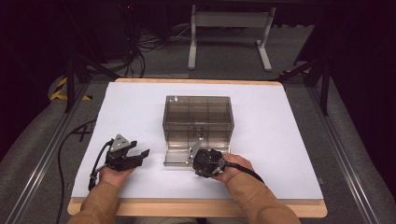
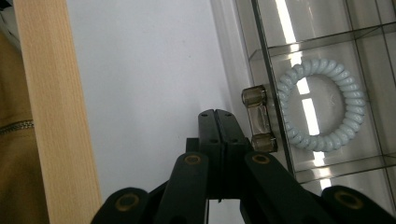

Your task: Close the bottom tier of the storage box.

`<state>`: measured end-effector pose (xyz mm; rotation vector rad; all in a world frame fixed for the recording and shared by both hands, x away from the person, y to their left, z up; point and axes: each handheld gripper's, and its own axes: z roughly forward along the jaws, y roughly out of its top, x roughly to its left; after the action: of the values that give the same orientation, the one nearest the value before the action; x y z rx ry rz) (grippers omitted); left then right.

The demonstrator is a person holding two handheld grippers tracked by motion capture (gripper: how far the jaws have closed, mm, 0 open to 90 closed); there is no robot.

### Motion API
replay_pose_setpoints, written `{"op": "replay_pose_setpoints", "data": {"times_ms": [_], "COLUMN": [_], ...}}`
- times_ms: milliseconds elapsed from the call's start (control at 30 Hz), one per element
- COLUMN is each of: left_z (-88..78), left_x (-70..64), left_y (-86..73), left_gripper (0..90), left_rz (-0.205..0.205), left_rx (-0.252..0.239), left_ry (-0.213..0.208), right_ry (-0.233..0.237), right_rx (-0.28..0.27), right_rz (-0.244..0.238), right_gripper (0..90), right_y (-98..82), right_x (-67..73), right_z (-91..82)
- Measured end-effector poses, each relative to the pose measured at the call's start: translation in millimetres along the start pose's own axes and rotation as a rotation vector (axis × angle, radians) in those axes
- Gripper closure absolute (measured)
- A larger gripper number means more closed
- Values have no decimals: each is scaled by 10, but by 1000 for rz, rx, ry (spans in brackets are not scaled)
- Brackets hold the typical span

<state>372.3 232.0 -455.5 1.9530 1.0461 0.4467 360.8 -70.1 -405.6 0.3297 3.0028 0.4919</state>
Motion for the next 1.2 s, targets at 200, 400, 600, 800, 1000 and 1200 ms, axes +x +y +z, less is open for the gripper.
{"op": "replay_pose_setpoints", "data": {"times_ms": [200, 400, 600, 800, 1000, 1200], "left_z": [0, 0, 0, 0, -1, -1], "left_x": [0, 0, 0, 0, 0, 1], "left_y": [0, 0, 0, 0, 0, 0], "left_gripper": [354, 354, 353, 354, 353, 354], "left_rz": [0, 1, 0, 0, 0, 0], "left_rx": [0, 0, -1, -1, -1, -2], "left_ry": [0, 0, 0, 0, 0, 0], "right_ry": [1, -6, -17, -29, -42, -45], "right_rx": [15, 32, 32, 41, 37, 45], "right_rz": [-2, -7, -11, -1, -14, -12], "right_gripper": [900, 900, 900, 900, 900, 900], "right_y": [17, 27, 43, 60, 73, 78], "right_x": [-14, -12, -15, -6, -11, -9], "right_z": [57, 97, 110, 114, 124, 122]}}
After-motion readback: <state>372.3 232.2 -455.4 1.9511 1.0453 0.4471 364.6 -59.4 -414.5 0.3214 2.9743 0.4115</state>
